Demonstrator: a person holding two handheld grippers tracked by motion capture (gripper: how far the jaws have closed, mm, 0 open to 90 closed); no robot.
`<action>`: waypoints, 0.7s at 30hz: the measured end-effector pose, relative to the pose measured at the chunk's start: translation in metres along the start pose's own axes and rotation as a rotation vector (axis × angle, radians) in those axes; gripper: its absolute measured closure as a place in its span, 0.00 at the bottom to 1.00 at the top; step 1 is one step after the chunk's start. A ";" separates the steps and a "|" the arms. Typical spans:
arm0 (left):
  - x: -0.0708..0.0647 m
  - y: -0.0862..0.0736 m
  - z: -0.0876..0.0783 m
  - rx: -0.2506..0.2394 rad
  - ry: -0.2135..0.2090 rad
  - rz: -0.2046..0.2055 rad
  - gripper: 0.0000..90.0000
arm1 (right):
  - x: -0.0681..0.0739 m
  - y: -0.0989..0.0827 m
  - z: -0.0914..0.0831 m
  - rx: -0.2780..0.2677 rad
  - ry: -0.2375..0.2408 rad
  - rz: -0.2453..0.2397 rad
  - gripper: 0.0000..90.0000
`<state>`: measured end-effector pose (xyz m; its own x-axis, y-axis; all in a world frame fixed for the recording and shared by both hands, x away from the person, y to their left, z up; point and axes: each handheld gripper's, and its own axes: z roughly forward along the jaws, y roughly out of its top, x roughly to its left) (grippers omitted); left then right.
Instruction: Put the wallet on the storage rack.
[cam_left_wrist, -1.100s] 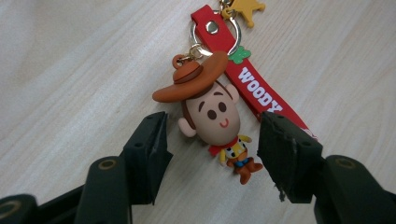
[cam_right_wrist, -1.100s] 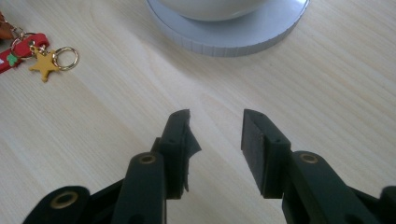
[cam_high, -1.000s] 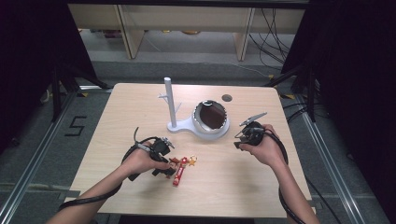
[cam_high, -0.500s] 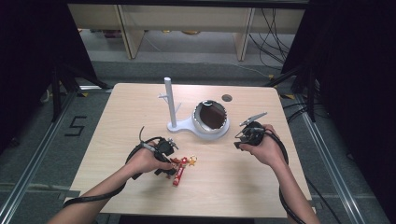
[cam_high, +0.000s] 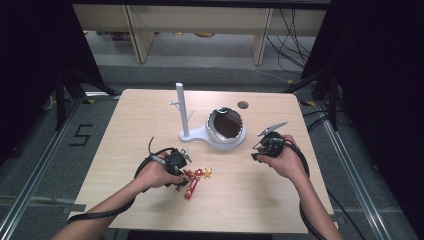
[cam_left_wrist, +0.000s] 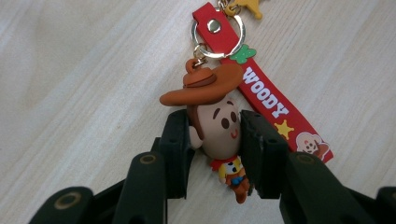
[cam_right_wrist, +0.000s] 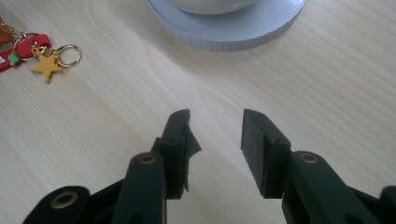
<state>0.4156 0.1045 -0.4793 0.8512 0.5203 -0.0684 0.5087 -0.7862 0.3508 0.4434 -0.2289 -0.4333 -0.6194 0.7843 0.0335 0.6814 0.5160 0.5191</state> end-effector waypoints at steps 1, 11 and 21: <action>0.000 0.000 0.000 0.000 0.000 0.000 0.70 | 0.000 0.000 0.000 0.000 0.000 0.000 0.70; -0.002 -0.005 -0.011 -0.059 0.048 0.009 0.71 | 0.001 -0.001 0.001 -0.001 0.005 0.000 0.70; -0.002 -0.013 -0.031 -0.161 0.121 -0.020 0.71 | 0.002 -0.005 0.003 -0.006 0.008 0.012 0.69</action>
<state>0.4032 0.1239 -0.4551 0.8149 0.5787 0.0323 0.4898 -0.7172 0.4957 0.4398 -0.2284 -0.4386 -0.6144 0.7876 0.0470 0.6866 0.5043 0.5237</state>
